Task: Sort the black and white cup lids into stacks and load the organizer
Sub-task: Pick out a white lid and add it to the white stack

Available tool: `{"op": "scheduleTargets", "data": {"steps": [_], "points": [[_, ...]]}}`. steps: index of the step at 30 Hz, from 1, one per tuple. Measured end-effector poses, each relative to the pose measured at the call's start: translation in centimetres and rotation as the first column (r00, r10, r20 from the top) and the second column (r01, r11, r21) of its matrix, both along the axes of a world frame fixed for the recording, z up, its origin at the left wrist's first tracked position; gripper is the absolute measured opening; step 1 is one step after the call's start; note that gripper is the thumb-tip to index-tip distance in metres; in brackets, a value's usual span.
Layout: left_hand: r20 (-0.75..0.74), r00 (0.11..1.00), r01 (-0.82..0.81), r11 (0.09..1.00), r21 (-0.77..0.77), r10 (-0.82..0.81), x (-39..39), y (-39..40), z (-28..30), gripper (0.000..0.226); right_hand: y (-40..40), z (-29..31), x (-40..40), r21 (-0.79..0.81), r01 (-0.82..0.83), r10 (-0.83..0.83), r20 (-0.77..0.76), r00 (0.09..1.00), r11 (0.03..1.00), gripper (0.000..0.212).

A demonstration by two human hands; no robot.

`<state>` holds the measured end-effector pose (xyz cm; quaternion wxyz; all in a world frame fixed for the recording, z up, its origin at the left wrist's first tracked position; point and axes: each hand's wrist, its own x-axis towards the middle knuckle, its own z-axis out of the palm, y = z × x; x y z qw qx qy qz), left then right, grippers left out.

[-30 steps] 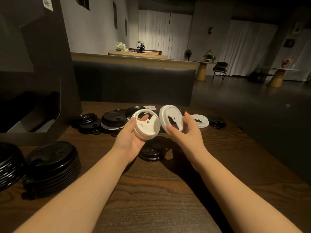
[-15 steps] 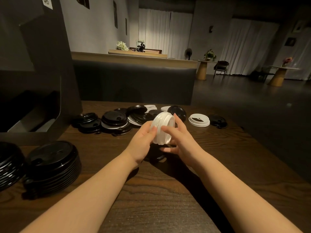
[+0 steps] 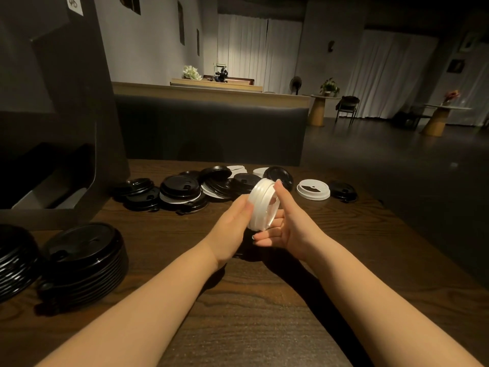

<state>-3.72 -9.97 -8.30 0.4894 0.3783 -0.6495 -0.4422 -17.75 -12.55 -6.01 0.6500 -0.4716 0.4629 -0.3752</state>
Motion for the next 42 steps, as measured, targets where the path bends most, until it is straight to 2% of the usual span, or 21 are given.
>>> {"op": "scheduleTargets", "data": {"steps": [2,4,6,9,12,13,15,18,20,24,28,29,31,34,36,38,39,40,42], "points": [[0.03,1.0,-0.004,1.0,-0.008,0.004,-0.2,0.0,0.3,0.03,-0.1,0.0,0.1,-0.04,0.01,-0.011,-0.017,1.0,0.999,0.054],[0.068,0.997,-0.032,0.999,-0.013,0.033,-0.4,-0.1,0.5,0.025,0.0,0.2,0.2,-0.041,0.018,-0.019,-0.023,1.0,0.999,0.047],[0.064,0.995,-0.075,0.997,-0.013,0.076,-0.4,-0.3,0.3,0.028,0.2,0.2,0.1,-0.007,0.005,-0.006,-0.047,0.999,1.0,0.049],[-0.028,0.99,-0.134,0.991,0.028,0.135,0.0,-0.6,-0.2,0.026,-0.2,0.0,-0.2,-0.045,0.051,-0.06,-0.229,0.972,0.998,0.059],[-0.168,0.971,-0.153,0.983,0.101,0.168,0.3,-1.5,-0.4,0.036,-2.6,-0.4,-0.7,-0.341,0.249,-0.384,-0.42,0.822,0.906,0.059],[-0.22,0.958,-0.156,0.979,0.135,0.183,0.3,-1.8,-0.4,0.036,-3.9,-0.6,-1.1,-0.435,0.277,-0.472,-0.446,0.76,0.857,0.055],[-0.329,0.915,-0.162,0.961,0.225,0.232,0.4,-2.4,-0.2,0.032,-6.5,-0.9,-2.2,-0.531,0.234,-0.536,-0.533,0.655,0.814,0.045],[-0.381,0.877,-0.188,0.939,0.287,0.292,0.9,-3.4,0.0,0.032,-10.2,-2.3,-4.1,-0.497,0.039,-0.458,-0.764,0.454,0.867,0.05],[-0.371,0.874,-0.212,0.933,0.29,0.314,1.1,-3.6,0.1,0.031,-11.6,-3.1,-5.1,-0.436,-0.013,-0.405,-0.846,0.347,0.9,0.056],[-0.28,0.904,-0.252,0.933,0.258,0.322,1.5,-4.1,0.0,0.036,-12.7,-3.5,-6.3,-0.342,-0.066,-0.314,-0.913,0.26,0.937,0.062],[-0.249,0.913,-0.264,0.933,0.243,0.323,1.8,-4.2,0.2,0.034,-10.8,-2.4,-5.4,-0.394,-0.152,-0.384,-0.919,0.093,0.906,0.049],[-0.25,0.912,-0.267,0.933,0.242,0.325,1.9,-4.2,0.3,0.034,-10.1,-2.1,-4.9,-0.401,-0.196,-0.39,-0.916,0.095,0.895,0.043],[-0.252,0.91,-0.272,0.932,0.24,0.33,2.1,-3.9,0.5,0.036,-8.5,-1.7,-4.0,-0.406,-0.258,-0.373,-0.912,0.168,0.877,0.033],[-0.265,0.902,-0.273,0.926,0.259,0.34,2.4,-3.4,0.8,0.037,-6.0,-0.8,-2.0,-0.373,-0.278,-0.242,-0.88,0.409,0.885,0.031],[-0.265,0.901,-0.273,0.924,0.267,0.343,2.3,-3.0,1.1,0.035,-4.6,0.0,-0.8,-0.434,-0.25,-0.249,-0.807,0.536,0.866,0.029],[-0.281,0.89,-0.277,0.916,0.289,0.358,2.2,-2.5,1.5,0.032,-3.9,0.5,0.0,-0.532,-0.115,-0.32,-0.654,0.686,0.839,0.028],[-0.297,0.881,-0.275,0.911,0.308,0.367,2.1,-2.3,1.8,0.03,-3.6,0.9,0.5,-0.532,-0.019,-0.325,-0.545,0.773,0.847,0.029],[-0.323,0.871,-0.263,0.906,0.332,0.371,2.1,-2.1,2.0,0.027,-3.3,1.4,1.0,-0.483,0.061,-0.299,-0.434,0.85,0.874,0.026],[-0.365,0.851,-0.236,0.897,0.374,0.376,2.0,-1.6,2.7,0.023,-2.7,2.4,2.0,-0.355,0.13,-0.23,-0.257,0.938,0.926,0.024]]}}
